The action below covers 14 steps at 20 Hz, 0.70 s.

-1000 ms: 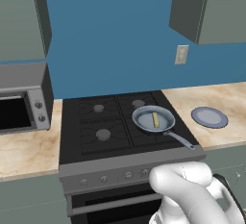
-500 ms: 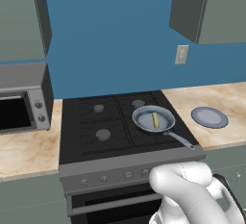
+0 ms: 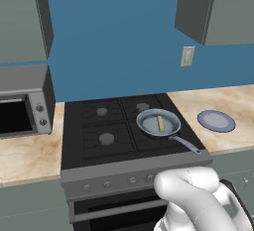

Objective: Pick up the butter stick and place it in the pan. Then turn on the burner for the pan.

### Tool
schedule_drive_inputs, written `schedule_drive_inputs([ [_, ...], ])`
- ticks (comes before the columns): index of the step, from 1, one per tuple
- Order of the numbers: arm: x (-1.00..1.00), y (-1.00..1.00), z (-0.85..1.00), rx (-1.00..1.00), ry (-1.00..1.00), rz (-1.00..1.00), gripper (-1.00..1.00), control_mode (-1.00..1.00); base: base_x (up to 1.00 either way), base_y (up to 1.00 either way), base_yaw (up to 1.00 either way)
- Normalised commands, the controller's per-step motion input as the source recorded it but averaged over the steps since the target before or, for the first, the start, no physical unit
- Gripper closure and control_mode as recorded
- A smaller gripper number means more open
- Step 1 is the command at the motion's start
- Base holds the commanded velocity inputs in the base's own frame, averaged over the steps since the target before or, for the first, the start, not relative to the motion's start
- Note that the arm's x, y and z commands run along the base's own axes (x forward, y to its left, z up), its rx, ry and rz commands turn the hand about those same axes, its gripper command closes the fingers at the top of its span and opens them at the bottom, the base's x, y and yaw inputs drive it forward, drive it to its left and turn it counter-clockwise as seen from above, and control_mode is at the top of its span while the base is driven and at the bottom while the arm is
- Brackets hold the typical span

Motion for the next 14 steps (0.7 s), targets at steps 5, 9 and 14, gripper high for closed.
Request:
schedule_drive_inputs([
  [5, 0.00, 0.00, 0.00, 0.01, 0.00, 0.00, 1.00, -1.00, 0.00, 0.00, 0.00],
  [9, 0.00, 0.00, 0.00, 0.05, 0.00, 0.00, 1.00, -1.00, 0.00, 0.00, 0.00],
  [14, 0.00, -0.01, 0.00, 0.08, 0.04, -0.02, 1.00, -1.00, 0.00, 0.00, 0.00],
])
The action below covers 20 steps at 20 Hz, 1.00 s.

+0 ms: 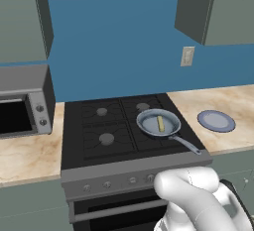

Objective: Pick up the butter stick and place it in the pan. Then turn on the burner for the pan.

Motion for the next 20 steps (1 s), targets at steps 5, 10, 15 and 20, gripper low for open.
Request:
schedule_drive_inputs([
  [5, 0.00, -0.05, 0.00, 0.10, 0.07, -0.04, 1.00, -1.00, 0.00, 0.00, 0.00],
  [10, 0.00, -0.06, 0.00, 0.11, 0.08, -0.04, 1.00, -1.00, 0.00, 0.00, 0.00],
  [15, 0.00, 0.00, 0.00, 0.08, 0.06, -0.07, 1.00, -1.00, 0.00, 0.00, 0.00],
  [20, 0.00, 0.00, 0.00, 0.07, 0.05, -0.09, 1.00, -1.00, 0.00, 0.00, 0.00],
])
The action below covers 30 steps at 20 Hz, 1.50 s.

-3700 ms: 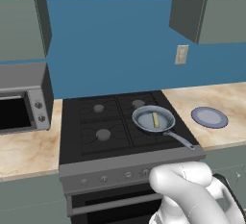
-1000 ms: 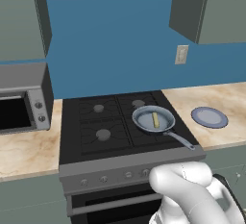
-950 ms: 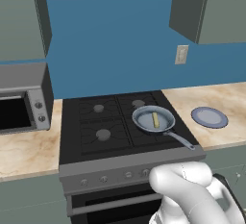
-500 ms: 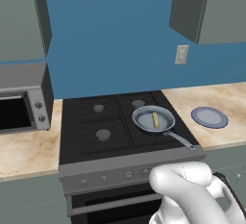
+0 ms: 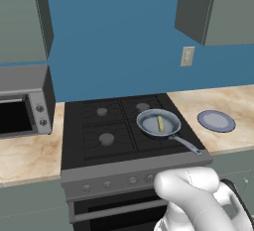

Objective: Pick up the butter stick and place it in the pan. Then turn on the burner for the pan.

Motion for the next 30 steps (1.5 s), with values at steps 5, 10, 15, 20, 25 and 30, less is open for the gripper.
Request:
schedule_drive_inputs([
  [5, 0.00, 0.00, 0.00, 0.07, 0.06, -0.09, 1.00, -1.00, 0.00, 0.00, 0.00],
  [10, 0.00, 0.00, 0.00, 0.08, 0.06, -0.08, 1.00, -1.00, 0.00, 0.00, 0.00],
  [15, 0.00, 0.00, 0.00, 0.10, 0.06, -0.06, 1.00, -1.00, 0.00, 0.00, 0.00],
  [20, 0.00, 0.00, 0.00, 0.10, 0.05, -0.04, 1.00, -1.00, 0.00, 0.00, 0.00],
  [25, 0.00, 0.00, 0.06, 0.10, 0.06, -0.04, 1.00, -1.00, 0.00, 0.00, 0.00],
  [30, 0.00, 0.00, 0.10, 0.11, 0.06, -0.04, 1.00, -1.00, 0.00, 0.00, 0.00],
])
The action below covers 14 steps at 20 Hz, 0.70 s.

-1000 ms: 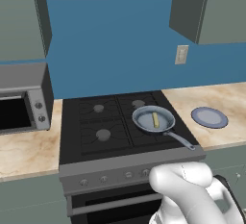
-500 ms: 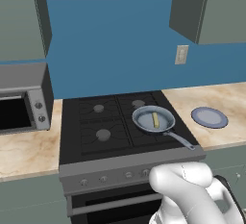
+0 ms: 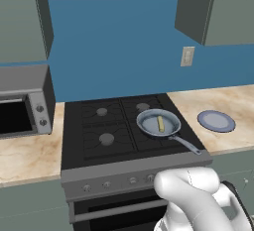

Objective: Pick up the butter stick and place it in the pan. Then turn on the burner for the pan.

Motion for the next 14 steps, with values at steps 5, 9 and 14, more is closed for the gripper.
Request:
schedule_drive_inputs([
  [5, 0.00, 0.00, 0.18, 0.13, 0.05, -0.05, 1.00, -1.00, 0.00, 0.00, 0.00],
  [9, 0.00, 0.00, 0.16, 0.16, 0.01, -0.08, 1.00, -1.00, 0.00, 0.00, 0.00],
  [14, 0.00, 0.01, 0.02, 0.02, 0.00, -0.06, 1.00, -1.00, 0.00, 0.00, 0.00],
])
